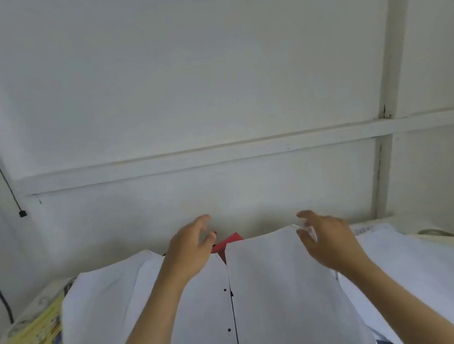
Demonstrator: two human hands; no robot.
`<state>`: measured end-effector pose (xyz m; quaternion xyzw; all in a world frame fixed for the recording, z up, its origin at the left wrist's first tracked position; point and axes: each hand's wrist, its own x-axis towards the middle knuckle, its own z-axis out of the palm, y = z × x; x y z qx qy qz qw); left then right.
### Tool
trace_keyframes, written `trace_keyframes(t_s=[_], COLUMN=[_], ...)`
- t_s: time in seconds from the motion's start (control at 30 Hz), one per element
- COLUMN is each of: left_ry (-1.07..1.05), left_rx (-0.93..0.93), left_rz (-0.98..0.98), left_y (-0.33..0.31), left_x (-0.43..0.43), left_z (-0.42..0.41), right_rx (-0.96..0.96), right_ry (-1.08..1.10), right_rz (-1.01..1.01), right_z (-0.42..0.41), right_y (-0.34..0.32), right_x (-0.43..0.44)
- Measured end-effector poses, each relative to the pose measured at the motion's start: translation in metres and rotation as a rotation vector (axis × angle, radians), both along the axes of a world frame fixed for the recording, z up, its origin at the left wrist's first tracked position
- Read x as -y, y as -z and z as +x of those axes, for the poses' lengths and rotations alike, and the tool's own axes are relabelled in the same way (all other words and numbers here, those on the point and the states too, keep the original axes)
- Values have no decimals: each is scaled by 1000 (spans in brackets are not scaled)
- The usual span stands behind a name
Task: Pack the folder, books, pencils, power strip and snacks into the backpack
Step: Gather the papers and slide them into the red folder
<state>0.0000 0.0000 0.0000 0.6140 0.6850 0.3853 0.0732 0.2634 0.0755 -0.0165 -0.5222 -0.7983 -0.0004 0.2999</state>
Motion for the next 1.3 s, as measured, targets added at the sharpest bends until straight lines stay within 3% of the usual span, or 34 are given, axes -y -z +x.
trace_keyframes(t_s=[0.13, 0.2, 0.27, 0.4, 0.53, 0.6, 0.7, 0.8, 1.0, 1.17, 1.3], left_ry=[49, 38, 42, 57, 98, 178, 310, 352, 297, 359, 373], left_rx=[19, 17, 18, 35, -37, 96, 440, 547, 596, 368, 192], left_rz=[-47, -121, -152, -214, -178, -161, -165, -151, -133, -164, -238], left_y=[44, 63, 77, 95, 96, 91, 74, 61, 49, 61, 80], left_x=[17, 22, 22, 21, 18, 17, 15, 8, -6, -3, 4], left_z=[16, 24, 29, 38, 43, 50, 69, 88, 137, 172, 191], right_rx=[161, 141, 102, -214, -652, -840, -1093, -1193, -1137, -809, -532], right_ry=[158, 165, 156, 61, -16, -26, 4, 72, 123, 362, 485], right_rz=[-126, -183, -119, 9, -66, -122, -241, -265, -319, -238, -297], right_z=[11, 15, 18, 18, 27, 36, 54, 73, 116, 150, 167], right_y=[44, 56, 63, 74, 60, 51, 39, 35, 35, 44, 61], right_x=[21, 27, 26, 27, 38, 43, 48, 53, 67, 79, 87])
